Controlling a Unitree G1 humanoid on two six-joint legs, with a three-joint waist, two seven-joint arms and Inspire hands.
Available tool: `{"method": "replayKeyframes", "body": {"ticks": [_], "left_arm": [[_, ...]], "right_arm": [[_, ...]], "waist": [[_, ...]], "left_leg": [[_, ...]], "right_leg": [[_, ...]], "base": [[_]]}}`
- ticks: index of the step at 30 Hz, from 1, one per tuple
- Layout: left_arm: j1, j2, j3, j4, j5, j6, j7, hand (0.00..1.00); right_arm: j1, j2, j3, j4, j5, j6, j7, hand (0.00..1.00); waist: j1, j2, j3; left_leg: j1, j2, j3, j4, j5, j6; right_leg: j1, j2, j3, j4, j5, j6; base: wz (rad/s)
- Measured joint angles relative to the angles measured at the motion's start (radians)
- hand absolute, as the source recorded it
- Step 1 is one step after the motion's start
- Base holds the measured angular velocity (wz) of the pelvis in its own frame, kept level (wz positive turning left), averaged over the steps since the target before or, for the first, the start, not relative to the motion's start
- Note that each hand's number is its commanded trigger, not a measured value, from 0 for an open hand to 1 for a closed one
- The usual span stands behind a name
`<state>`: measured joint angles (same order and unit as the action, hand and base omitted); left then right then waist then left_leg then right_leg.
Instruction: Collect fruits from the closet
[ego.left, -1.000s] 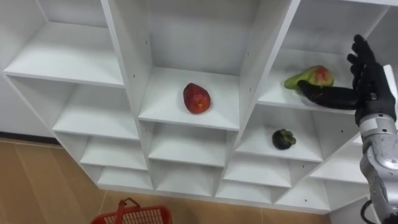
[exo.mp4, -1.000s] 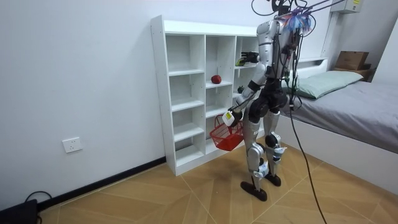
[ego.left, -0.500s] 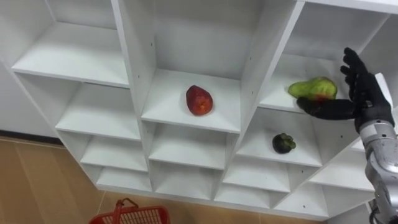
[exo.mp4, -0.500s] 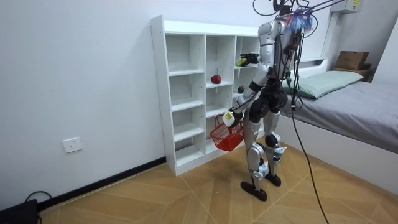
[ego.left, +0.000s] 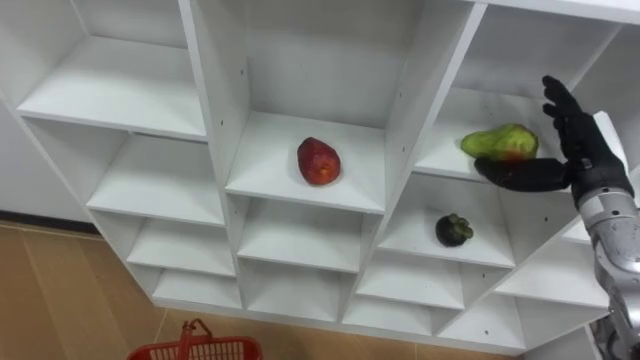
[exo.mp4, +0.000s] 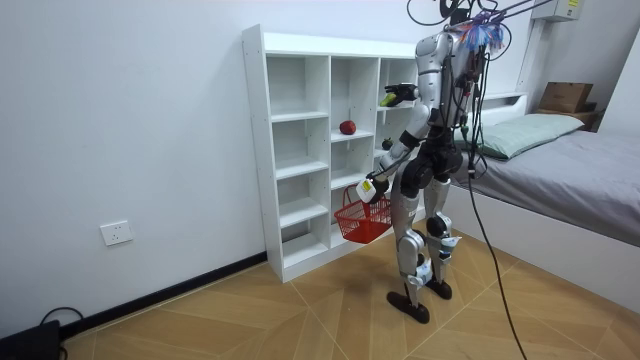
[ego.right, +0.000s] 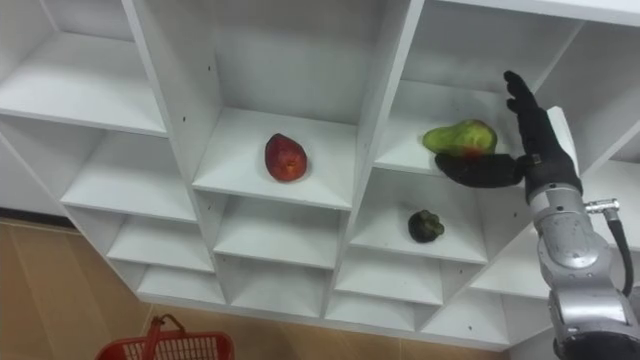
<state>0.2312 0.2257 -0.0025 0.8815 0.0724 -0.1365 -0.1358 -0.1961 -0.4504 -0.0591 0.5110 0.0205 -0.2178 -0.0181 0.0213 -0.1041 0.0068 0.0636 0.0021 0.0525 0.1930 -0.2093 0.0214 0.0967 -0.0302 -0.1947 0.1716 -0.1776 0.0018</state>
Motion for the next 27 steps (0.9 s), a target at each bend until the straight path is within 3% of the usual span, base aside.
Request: {"method": "replayKeyframes", "body": {"ticks": [10,11,12,13,14,27], "left_arm": [[-0.013,0.022,-0.003,0.000,0.000,0.000,-0.031,1.00],[-0.014,0.023,-0.004,0.000,0.000,0.000,-0.031,1.00],[-0.016,0.023,-0.005,0.000,0.000,0.000,-0.031,1.00],[-0.018,0.023,-0.007,0.000,0.000,0.000,-0.031,1.00],[-0.018,0.023,-0.007,0.000,0.000,0.000,-0.031,1.00],[-0.032,0.024,-0.014,0.001,0.001,0.000,-0.031,1.00]], "right_arm": [[0.000,-0.017,0.004,-0.022,-0.094,-0.002,0.021,0.00],[0.000,-0.020,0.008,-0.022,-0.103,-0.002,0.021,0.24],[0.000,-0.026,0.016,-0.024,-0.110,-0.002,0.022,0.65],[0.000,-0.027,0.022,-0.028,-0.116,-0.002,0.022,0.89],[0.000,-0.028,0.027,-0.031,-0.122,-0.002,0.022,1.00],[-0.011,-0.032,0.048,-0.053,-0.256,-0.002,0.056,1.00]], "waist": [[0.007,-0.005,0.0023],[0.007,-0.005,0.0025],[0.007,-0.006,0.0025],[0.007,-0.007,0.0026],[0.007,-0.007,0.0026],[0.014,-0.006,0.0042]], "left_leg": [[0.000,0.000,0.002,-0.004,0.000,0.000],[0.000,0.000,0.002,-0.004,0.000,0.000],[-0.001,0.000,0.002,-0.004,0.000,0.000],[-0.001,0.000,0.002,-0.004,0.000,0.000],[-0.002,0.000,0.002,-0.004,0.000,0.000],[-0.023,0.000,0.000,0.006,0.000,0.000]], "right_leg": [[-0.002,0.001,0.002,0.000,0.000,0.000],[-0.002,0.001,0.002,0.000,0.000,0.000],[-0.002,0.001,0.002,0.000,0.000,0.000],[-0.003,0.001,0.002,0.001,0.000,0.000],[-0.003,0.001,0.002,0.001,0.000,0.000],[-0.023,0.001,0.003,0.014,0.001,-0.001]], "base": [[0.00],[0.00],[0.00],[0.00],[0.00],[0.00]]}}
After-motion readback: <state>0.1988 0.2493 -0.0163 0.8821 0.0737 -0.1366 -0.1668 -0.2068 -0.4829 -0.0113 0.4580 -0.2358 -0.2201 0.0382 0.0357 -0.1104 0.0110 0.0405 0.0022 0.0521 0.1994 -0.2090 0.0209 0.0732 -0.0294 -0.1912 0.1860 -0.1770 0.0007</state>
